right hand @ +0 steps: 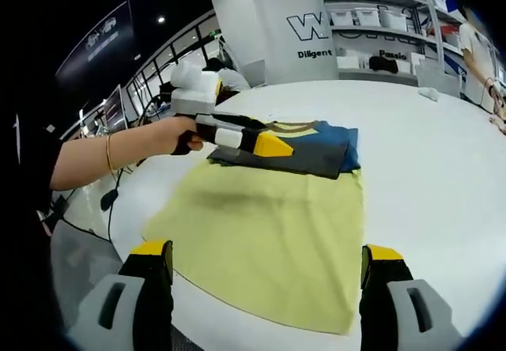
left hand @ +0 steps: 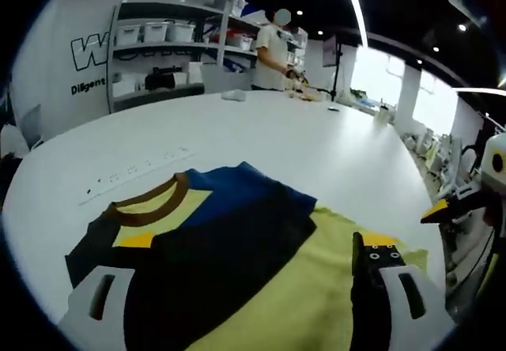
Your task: Fold the garment on the visible template until the final outline fits inside the template.
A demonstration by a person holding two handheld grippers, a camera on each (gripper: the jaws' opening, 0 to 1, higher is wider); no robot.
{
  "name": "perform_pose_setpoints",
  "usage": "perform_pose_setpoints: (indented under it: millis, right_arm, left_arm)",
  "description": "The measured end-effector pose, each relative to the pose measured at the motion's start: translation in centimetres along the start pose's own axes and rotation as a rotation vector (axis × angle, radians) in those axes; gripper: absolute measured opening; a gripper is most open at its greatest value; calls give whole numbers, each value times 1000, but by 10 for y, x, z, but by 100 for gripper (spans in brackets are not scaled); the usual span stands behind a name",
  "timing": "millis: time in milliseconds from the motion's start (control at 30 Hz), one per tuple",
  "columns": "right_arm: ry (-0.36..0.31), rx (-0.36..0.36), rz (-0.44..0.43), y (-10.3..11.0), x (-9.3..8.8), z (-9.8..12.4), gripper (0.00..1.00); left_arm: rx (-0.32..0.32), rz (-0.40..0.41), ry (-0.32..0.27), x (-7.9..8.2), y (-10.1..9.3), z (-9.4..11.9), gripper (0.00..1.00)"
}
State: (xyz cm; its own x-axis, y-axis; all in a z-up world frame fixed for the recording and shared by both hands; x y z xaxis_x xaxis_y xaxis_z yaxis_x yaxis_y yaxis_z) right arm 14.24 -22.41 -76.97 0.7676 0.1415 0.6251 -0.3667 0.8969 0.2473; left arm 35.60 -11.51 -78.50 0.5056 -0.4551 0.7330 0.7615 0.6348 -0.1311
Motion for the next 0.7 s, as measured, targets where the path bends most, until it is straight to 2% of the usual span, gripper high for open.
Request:
perform_pose_setpoints:
  millis: [267, 433, 500, 600, 700]
  right_arm:
    - [5, 3, 7, 3, 0, -1, 99]
    - [-2, 4, 4, 4, 0, 0, 99]
    - [-2, -1, 4, 4, 1, 0, 99]
    - [-6, 1, -1, 5, 1, 0, 99]
    - [-7, -1, 4, 5, 2, 1, 99]
  left_arm:
    - [58, 52, -7, -8, 26, 18, 94]
    - [129, 77, -4, -19, 53, 37, 90]
    - [189, 89, -13, -23, 66, 46, 87]
    - [235, 141, -23, -33, 82, 57, 86]
    - [305, 193, -19, -45, 97, 67, 78]
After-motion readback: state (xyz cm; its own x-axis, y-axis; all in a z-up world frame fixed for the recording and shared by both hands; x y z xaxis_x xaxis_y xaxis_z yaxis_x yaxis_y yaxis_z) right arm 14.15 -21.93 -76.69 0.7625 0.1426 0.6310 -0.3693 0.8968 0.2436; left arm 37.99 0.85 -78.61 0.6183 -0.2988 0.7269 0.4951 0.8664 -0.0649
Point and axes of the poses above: the point that each gripper's makers call its tool centre point, and the gripper's own axes: z roughly backward along the fingers, y roughly to its left, x roughly out of its top, the point moved 4 cm from there along z, roughly backward along the fingers, and after that the axes turned 12 degrees about y, right-handed, at the moved point
